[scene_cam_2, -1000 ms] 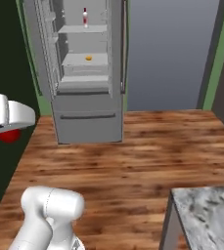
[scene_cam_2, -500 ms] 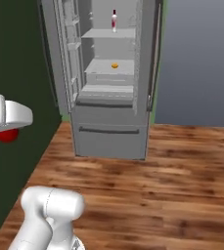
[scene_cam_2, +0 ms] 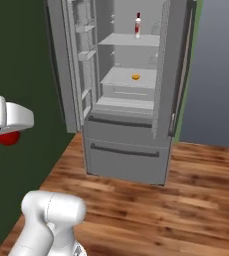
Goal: Place the liquor on the top shelf of the fridge to keep it out of children's reach, and place the orange and apple on lower shelves for easy access.
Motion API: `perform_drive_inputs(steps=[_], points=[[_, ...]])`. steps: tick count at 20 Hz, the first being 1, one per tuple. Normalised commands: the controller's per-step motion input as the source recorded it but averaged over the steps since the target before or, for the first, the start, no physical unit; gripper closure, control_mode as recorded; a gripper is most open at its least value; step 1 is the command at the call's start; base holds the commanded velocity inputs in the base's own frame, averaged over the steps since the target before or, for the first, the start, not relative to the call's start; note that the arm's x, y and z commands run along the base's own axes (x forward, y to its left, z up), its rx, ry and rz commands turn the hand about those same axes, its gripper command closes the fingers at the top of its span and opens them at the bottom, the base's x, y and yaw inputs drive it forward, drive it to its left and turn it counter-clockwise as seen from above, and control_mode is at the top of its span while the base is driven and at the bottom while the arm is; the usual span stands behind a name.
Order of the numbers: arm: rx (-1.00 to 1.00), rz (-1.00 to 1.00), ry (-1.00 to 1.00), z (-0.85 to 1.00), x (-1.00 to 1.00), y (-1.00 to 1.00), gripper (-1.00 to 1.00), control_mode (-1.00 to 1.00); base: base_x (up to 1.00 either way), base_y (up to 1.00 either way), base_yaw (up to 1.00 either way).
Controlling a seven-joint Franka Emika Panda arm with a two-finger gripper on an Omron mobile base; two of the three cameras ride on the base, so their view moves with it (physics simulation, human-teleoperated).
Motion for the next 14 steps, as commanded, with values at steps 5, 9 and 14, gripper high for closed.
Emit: perform_drive_inputs(steps=[5, 9, 14], points=[[0.0, 0.0, 0.0, 0.0, 0.0, 0.0, 1.0, 1.0, 0.4, -0.35, 0.15], [0.0, 0.0, 0.0, 0.0, 0.0, 0.0, 1.0, 1.0, 0.39, -0.41, 0.1], [0.0, 0.0, 0.0, 0.0, 0.0, 0.0, 1.0, 1.0, 0.5, -0.32, 0.08]])
